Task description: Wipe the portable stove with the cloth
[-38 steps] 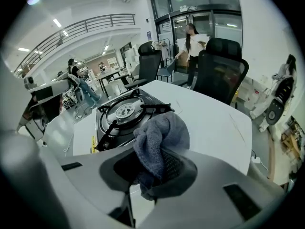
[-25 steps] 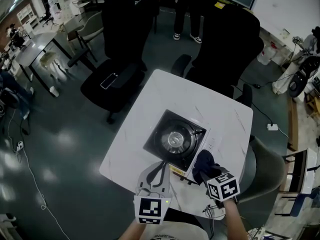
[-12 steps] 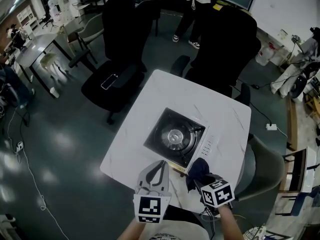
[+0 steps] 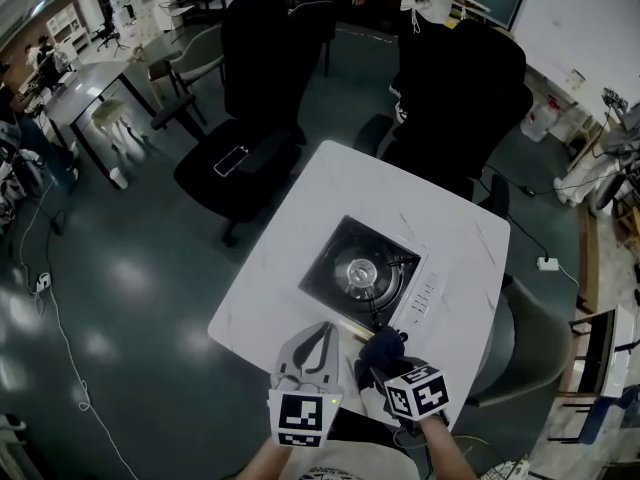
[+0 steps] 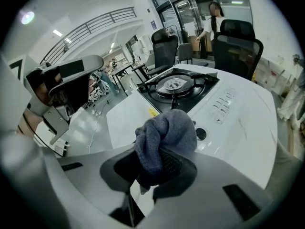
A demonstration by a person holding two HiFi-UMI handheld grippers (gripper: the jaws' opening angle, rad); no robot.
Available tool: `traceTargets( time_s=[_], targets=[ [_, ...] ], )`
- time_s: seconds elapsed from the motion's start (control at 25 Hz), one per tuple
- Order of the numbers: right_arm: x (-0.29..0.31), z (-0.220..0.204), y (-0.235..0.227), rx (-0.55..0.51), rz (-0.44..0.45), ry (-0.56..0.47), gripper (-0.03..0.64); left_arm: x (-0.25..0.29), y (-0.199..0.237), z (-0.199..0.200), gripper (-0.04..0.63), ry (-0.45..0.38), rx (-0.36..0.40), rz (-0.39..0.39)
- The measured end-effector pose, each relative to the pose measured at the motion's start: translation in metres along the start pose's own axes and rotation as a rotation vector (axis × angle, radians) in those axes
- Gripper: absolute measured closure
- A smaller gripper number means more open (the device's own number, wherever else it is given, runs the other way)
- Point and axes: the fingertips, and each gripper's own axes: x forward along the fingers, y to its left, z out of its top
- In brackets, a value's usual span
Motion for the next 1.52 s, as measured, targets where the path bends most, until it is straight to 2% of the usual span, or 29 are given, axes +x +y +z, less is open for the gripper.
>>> traceTargets(
  time_s=[0.92,1.28,1.52],
  targets=[
    [0.056,0.054,0.041,-0.108,0.057,0.028,0.543,-0.023,0.040,-0.009,0.574,0.009,-0.048,0.148],
    [0.068,0.061,0.044,-0.156,0.078,0.055,0.543,-0.017,0.046,-0.008,0.574,0.006,-0.058,0.198],
    [0.071,0.066,0.047,-0.152,0.123,0.064,0.543,-0.004,0.046,-0.013,0.574,0.040,-0.060,0.222]
  ],
)
